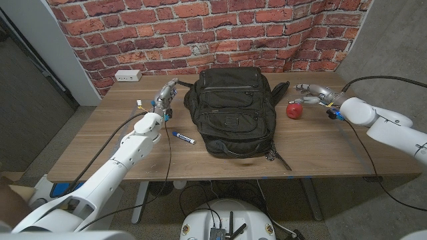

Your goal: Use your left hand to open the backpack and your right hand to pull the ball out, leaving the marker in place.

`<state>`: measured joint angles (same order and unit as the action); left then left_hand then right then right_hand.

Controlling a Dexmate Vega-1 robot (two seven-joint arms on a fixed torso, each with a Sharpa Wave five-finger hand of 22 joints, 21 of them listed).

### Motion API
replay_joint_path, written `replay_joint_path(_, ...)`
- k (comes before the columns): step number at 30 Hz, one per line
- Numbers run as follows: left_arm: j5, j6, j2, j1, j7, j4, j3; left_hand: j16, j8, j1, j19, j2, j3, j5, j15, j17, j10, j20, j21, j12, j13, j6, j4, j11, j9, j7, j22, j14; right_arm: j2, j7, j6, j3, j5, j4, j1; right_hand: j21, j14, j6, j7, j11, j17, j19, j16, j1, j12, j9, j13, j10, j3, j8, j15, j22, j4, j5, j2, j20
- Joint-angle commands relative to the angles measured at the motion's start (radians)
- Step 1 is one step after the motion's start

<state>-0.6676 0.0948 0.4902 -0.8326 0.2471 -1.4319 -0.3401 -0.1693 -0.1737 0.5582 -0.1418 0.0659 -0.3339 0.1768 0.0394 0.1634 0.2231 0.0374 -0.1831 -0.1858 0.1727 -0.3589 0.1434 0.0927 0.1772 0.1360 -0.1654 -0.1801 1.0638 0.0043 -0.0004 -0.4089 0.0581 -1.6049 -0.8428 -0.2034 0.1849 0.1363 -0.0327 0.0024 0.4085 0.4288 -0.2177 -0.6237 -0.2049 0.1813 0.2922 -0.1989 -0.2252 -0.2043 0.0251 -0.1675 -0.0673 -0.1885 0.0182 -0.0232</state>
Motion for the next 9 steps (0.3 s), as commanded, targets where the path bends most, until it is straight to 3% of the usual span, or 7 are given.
replay_joint_path(1, 0.039, 0.077, 0.004, 0.020, -0.057, 0.074, -0.004, -0.006, -0.006, 0.000, -0.010, 0.012, -0.003, 0.002, 0.006, 0.001, 0.010, 0.039, -0.006, -0.005, 0.003, -0.002, -0.004, -0.001, 0.002, -0.005, -0.002, -0.007, -0.078, -0.100, 0.013, 0.003, -0.029, 0.052, -0.007, -0.003, 0.014, 0.010, 0.000, 0.000, 0.001, 0.014, -0.007, 0.019, -0.004, 0.002, -0.002, -0.016, 0.005, -0.008, -0.006, -0.002, 0.003, 0.004, 0.000, 0.007)
replay_joint_path(9, 0.012, 0.105, -0.024, 0.035, -0.095, 0.132, 0.001, -0.007, -0.008, -0.002, -0.013, 0.017, -0.004, 0.002, 0.005, 0.000, 0.015, 0.040, -0.006, -0.007, 0.003, -0.006, -0.003, 0.001, 0.002, -0.009, -0.002, -0.013, -0.107, -0.128, 0.024, 0.007, -0.061, 0.071, -0.005, -0.004, 0.023, 0.019, 0.002, 0.002, -0.002, 0.025, -0.010, 0.034, -0.005, 0.001, -0.009, -0.025, 0.009, -0.007, -0.011, -0.001, 0.008, 0.006, -0.004, 0.013)
